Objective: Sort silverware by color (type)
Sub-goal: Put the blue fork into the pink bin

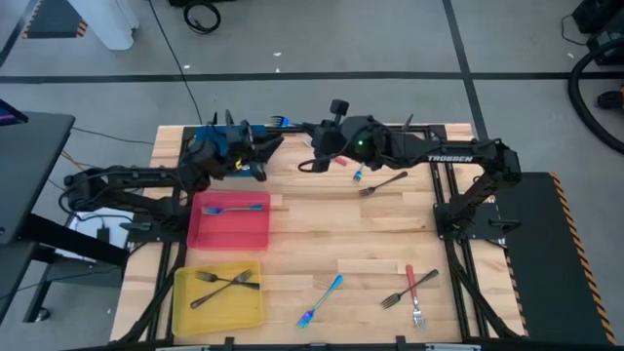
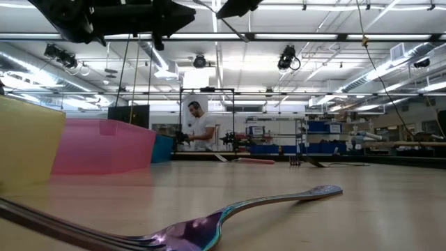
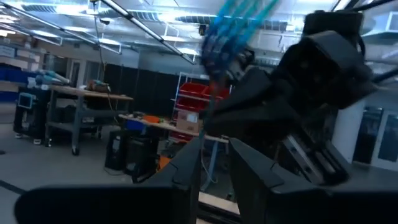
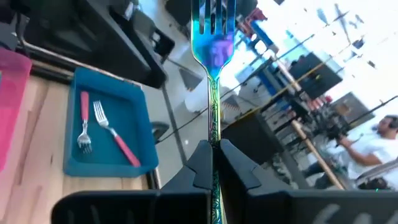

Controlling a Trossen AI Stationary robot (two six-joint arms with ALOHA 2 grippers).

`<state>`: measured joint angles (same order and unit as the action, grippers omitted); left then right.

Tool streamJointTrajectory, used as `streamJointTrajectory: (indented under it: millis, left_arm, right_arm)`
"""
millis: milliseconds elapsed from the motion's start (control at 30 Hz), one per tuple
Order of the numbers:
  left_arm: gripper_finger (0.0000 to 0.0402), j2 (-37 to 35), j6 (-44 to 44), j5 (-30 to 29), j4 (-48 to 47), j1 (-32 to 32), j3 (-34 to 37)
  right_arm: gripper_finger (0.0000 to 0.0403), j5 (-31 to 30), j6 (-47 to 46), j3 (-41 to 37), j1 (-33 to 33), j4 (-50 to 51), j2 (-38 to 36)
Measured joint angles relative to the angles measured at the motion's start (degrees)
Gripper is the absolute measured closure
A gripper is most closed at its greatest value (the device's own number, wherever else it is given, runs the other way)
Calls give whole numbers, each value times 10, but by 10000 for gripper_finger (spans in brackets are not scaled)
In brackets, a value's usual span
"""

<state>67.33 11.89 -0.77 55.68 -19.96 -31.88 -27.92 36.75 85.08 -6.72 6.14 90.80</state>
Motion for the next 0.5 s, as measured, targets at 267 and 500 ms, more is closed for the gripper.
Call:
streamJointTrajectory:
  millis: [267, 500]
  left_arm:
    - [319, 12, 0, -1, 23, -1, 0]
    - [319, 47, -1, -1, 73, -1, -1]
  right_arm:
    - [387, 24, -28, 0, 1, -21, 0]
    - [387, 24, -35, 1, 2, -46, 26]
